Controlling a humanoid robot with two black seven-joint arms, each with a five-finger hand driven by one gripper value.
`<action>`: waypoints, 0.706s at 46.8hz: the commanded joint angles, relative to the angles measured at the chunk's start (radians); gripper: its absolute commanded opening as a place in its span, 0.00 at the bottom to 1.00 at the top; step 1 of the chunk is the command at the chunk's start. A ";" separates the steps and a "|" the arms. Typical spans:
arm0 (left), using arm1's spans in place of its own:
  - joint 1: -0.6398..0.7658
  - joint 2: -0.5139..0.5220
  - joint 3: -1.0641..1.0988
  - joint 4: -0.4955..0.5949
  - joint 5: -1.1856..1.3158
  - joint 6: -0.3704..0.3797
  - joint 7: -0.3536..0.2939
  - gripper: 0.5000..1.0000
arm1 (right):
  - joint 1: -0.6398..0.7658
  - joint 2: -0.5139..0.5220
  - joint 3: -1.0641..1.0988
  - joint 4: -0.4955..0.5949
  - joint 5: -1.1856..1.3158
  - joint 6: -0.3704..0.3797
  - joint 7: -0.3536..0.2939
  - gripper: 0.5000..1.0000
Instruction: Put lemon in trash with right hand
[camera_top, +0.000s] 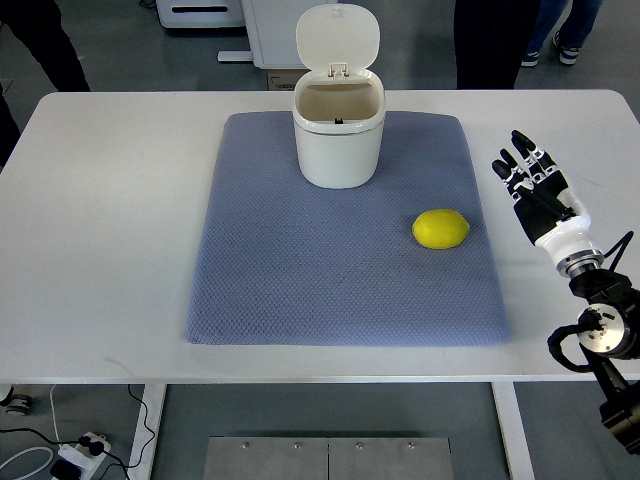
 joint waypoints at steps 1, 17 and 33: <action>0.000 0.000 0.002 -0.001 0.002 0.000 0.000 1.00 | 0.000 0.000 0.000 0.000 0.000 0.000 0.000 1.00; 0.000 0.000 -0.001 0.000 -0.003 0.001 0.000 1.00 | 0.000 -0.003 0.000 0.000 0.000 0.000 0.000 1.00; 0.008 0.000 -0.003 0.006 -0.009 0.003 0.000 1.00 | 0.000 -0.004 0.000 -0.001 0.000 0.000 0.000 1.00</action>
